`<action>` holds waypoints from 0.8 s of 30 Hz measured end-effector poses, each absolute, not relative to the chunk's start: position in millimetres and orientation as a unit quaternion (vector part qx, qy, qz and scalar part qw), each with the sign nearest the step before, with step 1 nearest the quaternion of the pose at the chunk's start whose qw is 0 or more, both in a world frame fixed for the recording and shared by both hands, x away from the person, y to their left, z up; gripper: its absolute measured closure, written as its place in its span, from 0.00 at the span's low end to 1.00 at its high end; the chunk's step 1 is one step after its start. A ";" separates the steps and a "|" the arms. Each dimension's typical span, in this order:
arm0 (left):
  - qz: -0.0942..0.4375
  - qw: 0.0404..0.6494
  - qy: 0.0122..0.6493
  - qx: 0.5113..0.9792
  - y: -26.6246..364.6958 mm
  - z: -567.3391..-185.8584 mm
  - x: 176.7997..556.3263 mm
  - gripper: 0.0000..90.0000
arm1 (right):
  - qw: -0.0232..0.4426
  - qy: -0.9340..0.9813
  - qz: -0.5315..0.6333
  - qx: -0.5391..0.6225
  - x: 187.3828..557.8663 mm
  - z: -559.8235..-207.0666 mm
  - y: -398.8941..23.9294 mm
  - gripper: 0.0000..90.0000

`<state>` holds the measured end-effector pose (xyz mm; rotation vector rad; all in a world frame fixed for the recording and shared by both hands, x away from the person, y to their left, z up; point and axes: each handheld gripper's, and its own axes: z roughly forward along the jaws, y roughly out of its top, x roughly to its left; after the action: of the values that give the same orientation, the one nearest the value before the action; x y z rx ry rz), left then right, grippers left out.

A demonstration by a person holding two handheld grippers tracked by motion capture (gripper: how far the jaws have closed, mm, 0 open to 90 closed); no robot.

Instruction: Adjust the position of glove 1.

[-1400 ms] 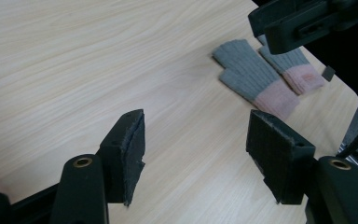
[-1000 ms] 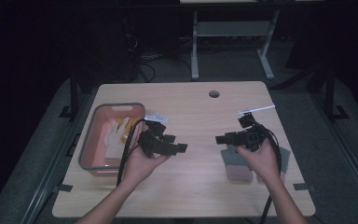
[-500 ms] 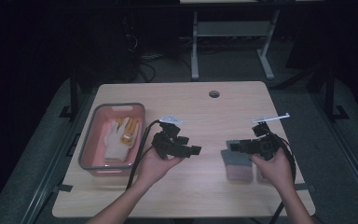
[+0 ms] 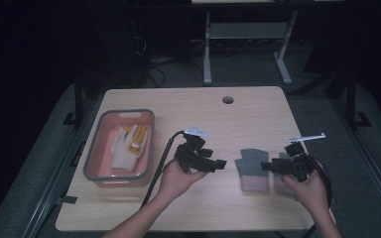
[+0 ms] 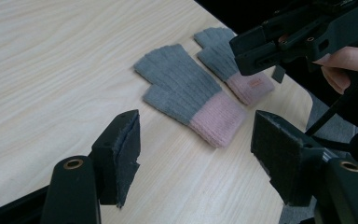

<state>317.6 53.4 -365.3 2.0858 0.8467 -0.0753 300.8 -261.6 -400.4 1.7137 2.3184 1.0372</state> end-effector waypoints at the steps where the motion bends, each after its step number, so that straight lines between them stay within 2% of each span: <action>1: -0.031 0.430 0.340 0.836 51.5 -366.1 316.8 0.36 | 0.040 0.757 0.334 0.560 299.4 -402.2 -264.6 0.51; 11: -0.033 0.423 0.323 0.846 35.5 -374.9 311.8 0.35 | 0.057 0.751 0.291 0.590 289.8 -415.8 -293.6 0.56; 24: -0.051 0.423 0.317 0.848 20.9 -388.9 307.7 0.34 | 0.068 0.742 0.258 0.615 289.3 -436.6 -315.9 0.57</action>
<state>307.7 20.9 -388.9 2.1217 0.7926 -0.1287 289.3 -315.9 -436.6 1.8527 2.2344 0.7786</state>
